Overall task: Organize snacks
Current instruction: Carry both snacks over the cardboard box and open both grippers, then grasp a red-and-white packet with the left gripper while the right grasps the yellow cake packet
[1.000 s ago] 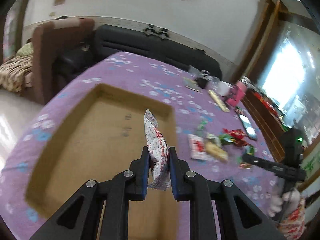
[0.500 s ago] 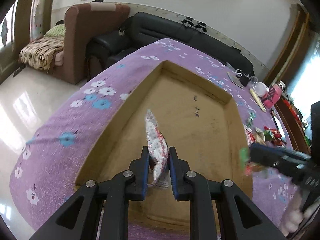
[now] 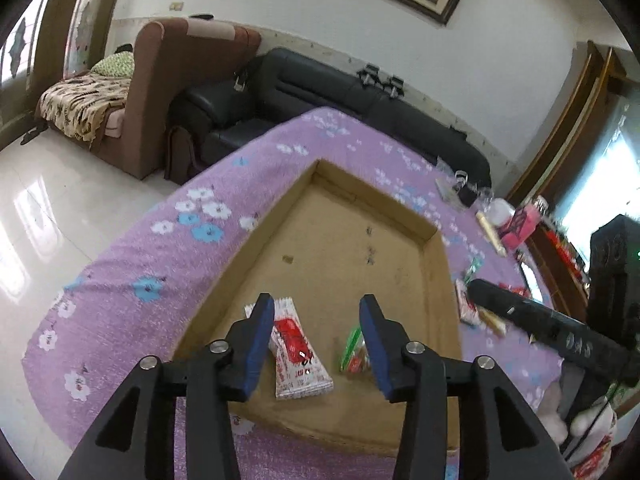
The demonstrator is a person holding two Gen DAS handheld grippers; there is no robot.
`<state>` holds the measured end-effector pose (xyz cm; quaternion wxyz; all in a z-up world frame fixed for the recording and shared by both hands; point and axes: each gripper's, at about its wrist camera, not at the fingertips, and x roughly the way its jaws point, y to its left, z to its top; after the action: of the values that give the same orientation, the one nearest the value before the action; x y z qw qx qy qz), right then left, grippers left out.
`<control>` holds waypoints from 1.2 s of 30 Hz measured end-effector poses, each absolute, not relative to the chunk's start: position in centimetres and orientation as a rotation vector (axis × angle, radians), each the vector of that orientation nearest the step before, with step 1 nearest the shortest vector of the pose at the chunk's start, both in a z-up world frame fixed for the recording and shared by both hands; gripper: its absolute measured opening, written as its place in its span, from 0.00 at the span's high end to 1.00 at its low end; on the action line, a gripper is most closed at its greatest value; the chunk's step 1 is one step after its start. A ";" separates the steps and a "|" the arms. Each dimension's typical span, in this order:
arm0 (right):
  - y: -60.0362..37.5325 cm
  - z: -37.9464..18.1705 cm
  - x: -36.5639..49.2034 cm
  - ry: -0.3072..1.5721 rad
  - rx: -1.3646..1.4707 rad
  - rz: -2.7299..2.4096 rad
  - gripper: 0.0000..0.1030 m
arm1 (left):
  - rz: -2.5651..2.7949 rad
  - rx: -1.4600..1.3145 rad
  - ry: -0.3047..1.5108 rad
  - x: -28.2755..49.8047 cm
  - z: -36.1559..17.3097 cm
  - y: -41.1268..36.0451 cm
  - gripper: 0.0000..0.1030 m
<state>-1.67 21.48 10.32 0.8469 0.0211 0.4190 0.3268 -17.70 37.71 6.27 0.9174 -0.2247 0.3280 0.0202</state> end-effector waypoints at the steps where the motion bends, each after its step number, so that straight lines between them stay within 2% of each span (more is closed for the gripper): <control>1: 20.4 10.6 -1.4 0.868 0.054 0.635 0.62 | 0.044 -0.463 0.666 -17.8 6.5 37.7 0.53; 8: 18.7 6.9 0.8 0.987 0.053 0.507 0.62 | 0.009 -0.443 0.654 -17.7 7.0 36.4 0.52; 10: 19.2 6.2 1.2 1.003 0.056 0.526 0.69 | 0.007 -0.438 0.657 -17.7 7.0 36.2 0.51; 12: 20.1 5.9 1.7 0.999 0.019 0.514 0.84 | 0.010 -0.435 0.657 -17.8 7.2 36.1 0.51; 13: 20.3 6.0 1.9 0.997 0.003 0.513 0.88 | 0.011 -0.436 0.656 -17.8 7.2 36.1 0.51; 18: 20.9 5.9 3.6 1.029 -0.010 0.538 0.90 | 0.001 -0.436 0.659 -17.6 7.5 35.6 0.51; 21: 18.6 7.9 3.6 0.968 0.064 0.535 0.90 | -0.009 -0.426 0.648 -17.8 7.9 35.3 0.47; 23: 15.6 9.3 3.7 0.911 0.098 0.483 0.86 | -0.021 -0.420 0.632 -17.9 8.2 35.0 0.45; 25: 12.5 10.0 4.0 0.858 0.075 0.407 0.74 | -0.041 -0.408 0.614 -17.9 8.5 34.4 0.42; 26: 11.6 10.2 4.1 0.847 0.066 0.378 0.60 | -0.057 -0.403 0.606 -17.9 8.6 34.0 0.40; 27: 9.6 10.0 4.4 0.839 0.059 0.319 0.55 | -0.075 -0.396 0.600 -18.0 8.7 33.5 0.40; 32: 4.7 7.5 4.4 0.944 0.091 0.289 0.55 | -0.136 -0.350 0.617 -17.3 8.8 31.0 0.40; 36: 5.4 5.5 3.8 0.970 -0.013 0.321 0.55 | -0.177 -0.338 0.646 -16.6 8.9 29.4 0.40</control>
<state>3.82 5.36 5.52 0.8723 -0.0062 0.4642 0.1538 -16.59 29.42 8.86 0.9304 -0.1649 0.3156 -0.0866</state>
